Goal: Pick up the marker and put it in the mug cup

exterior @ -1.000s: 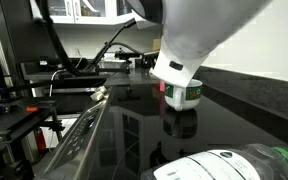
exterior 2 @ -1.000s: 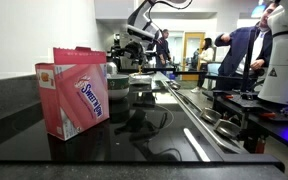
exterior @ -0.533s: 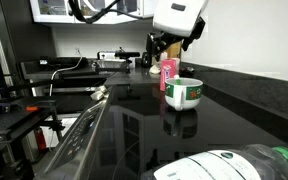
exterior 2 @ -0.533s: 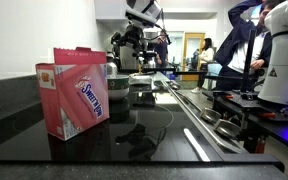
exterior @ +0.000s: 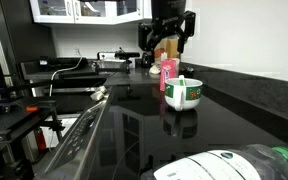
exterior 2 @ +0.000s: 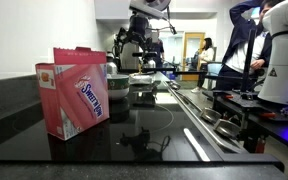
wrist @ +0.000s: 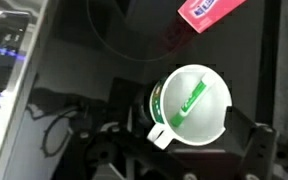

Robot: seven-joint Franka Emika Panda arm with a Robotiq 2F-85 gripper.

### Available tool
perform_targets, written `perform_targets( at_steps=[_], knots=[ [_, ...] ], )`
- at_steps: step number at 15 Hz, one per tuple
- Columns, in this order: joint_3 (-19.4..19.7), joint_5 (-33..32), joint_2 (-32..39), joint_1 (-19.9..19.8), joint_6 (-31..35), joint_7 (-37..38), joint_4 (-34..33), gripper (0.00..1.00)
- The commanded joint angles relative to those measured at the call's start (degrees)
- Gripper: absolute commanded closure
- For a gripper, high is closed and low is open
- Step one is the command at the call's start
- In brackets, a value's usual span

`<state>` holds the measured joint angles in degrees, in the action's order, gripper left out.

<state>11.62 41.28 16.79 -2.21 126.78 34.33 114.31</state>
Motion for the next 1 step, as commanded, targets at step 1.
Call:
perform_targets(
  at_steps=[1],
  knots=[
    [-0.84, -6.70, -4.73, 0.78, 5.58, 5.88, 5.52, 0.00]
  ],
)
